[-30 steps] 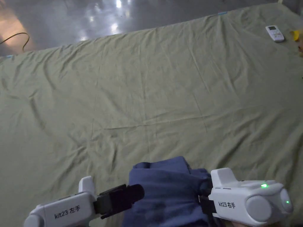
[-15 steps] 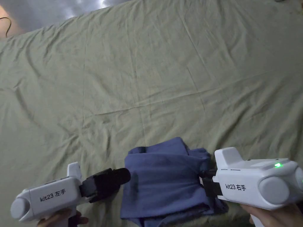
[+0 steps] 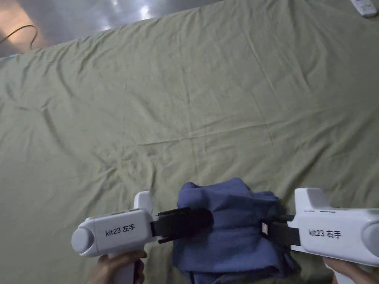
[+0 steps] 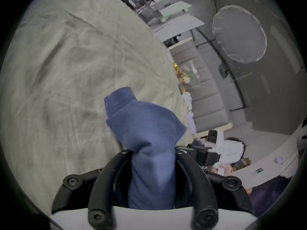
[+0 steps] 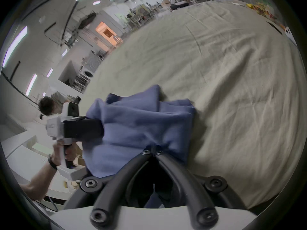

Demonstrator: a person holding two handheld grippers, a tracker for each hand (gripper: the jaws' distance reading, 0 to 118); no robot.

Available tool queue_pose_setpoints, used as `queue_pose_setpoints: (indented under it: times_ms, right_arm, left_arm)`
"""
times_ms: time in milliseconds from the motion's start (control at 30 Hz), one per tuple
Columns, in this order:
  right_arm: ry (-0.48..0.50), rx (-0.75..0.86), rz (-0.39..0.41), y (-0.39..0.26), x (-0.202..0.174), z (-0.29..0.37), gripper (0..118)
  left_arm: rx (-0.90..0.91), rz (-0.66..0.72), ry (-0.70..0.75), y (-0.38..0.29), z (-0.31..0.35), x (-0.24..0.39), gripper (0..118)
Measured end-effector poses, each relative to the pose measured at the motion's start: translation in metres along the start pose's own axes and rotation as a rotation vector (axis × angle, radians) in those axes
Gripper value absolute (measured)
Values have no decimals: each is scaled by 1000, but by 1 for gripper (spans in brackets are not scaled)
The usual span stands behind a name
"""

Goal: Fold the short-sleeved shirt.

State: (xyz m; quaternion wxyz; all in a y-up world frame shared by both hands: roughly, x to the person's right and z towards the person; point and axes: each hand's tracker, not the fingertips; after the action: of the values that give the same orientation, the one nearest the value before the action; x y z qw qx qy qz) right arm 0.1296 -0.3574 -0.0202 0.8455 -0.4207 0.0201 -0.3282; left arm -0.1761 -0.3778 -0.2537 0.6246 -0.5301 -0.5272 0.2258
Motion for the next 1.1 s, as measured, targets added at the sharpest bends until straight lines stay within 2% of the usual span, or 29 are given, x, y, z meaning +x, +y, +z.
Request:
queue_pose_setpoints:
  times_ms: [100,200,300,433,500,567,633,700,733,800,867,933,1000,1100]
  right_arm:
    - [11,52,52,-2,-25,19,0]
    - [37,59,75,-5,-43,29,0]
    - [64,53,107,-11,-58,31,0]
    - [98,-25,152,-15,-72,22,0]
    - [105,-55,170,-14,-75,15,0]
    - [165,-78,135,-12,-77,5,0]
    - [238,-77,142,-13,-76,-7,0]
    - [217,-80,195,-11,-74,-10,0]
    - [218,-72,235,-9,-79,-8,0]
    - [218,-64,254,-9,-79,-2,0]
    - [212,-27,275,-8,-81,8,0]
    - [174,62,291,-8,-85,28,0]
    - [168,150,272,-10,-86,53,0]
    - [114,284,316,-12,-86,95,0]
  left_arm:
    - [58,-40,54,12,41,10,36]
    - [140,-55,94,23,117,4,36]
    - [180,-84,288,41,210,-18,36]
    - [155,-1,569,58,315,-50,36]
    - [123,57,667,66,346,-69,36]
    - [152,86,767,70,352,-83,36]
    - [155,106,850,76,343,-103,45]
    - [106,64,988,81,335,-115,67]
    - [99,17,1073,85,335,-111,71]
    - [84,-29,1210,94,340,-91,71]
    - [150,-127,1270,93,340,-43,71]
    - [273,-261,1126,84,344,13,71]
    - [368,-330,1022,69,334,68,72]
    - [458,-352,1085,43,301,141,72]
